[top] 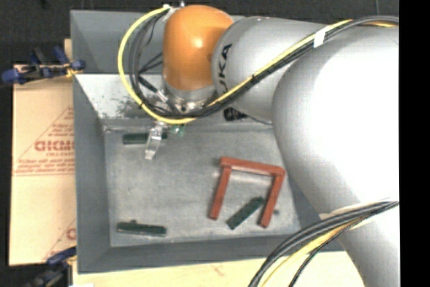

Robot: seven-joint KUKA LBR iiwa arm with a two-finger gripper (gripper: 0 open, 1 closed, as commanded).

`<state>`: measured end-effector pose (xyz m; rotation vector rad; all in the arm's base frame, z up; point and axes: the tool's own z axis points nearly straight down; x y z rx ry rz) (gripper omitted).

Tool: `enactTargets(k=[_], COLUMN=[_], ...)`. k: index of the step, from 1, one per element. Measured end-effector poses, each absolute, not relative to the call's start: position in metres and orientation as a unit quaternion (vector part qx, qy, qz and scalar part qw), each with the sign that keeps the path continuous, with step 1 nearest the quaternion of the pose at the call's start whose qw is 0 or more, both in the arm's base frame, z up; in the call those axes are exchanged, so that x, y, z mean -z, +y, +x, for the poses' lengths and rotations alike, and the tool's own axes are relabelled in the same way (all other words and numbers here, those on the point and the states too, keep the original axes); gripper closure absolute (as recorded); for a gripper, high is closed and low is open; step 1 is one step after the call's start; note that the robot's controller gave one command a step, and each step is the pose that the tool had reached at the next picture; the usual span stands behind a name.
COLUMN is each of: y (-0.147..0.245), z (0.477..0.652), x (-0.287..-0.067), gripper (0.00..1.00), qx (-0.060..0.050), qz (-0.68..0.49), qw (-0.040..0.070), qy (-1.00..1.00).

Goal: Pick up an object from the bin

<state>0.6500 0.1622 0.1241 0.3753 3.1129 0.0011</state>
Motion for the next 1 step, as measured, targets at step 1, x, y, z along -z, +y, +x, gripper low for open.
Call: enactTargets(k=[1], y=[0.1559], z=[0.6405], x=[-0.0773], gripper=[0.0], qx=[-0.001], qz=[0.202], qw=[0.002], qy=[0.979])
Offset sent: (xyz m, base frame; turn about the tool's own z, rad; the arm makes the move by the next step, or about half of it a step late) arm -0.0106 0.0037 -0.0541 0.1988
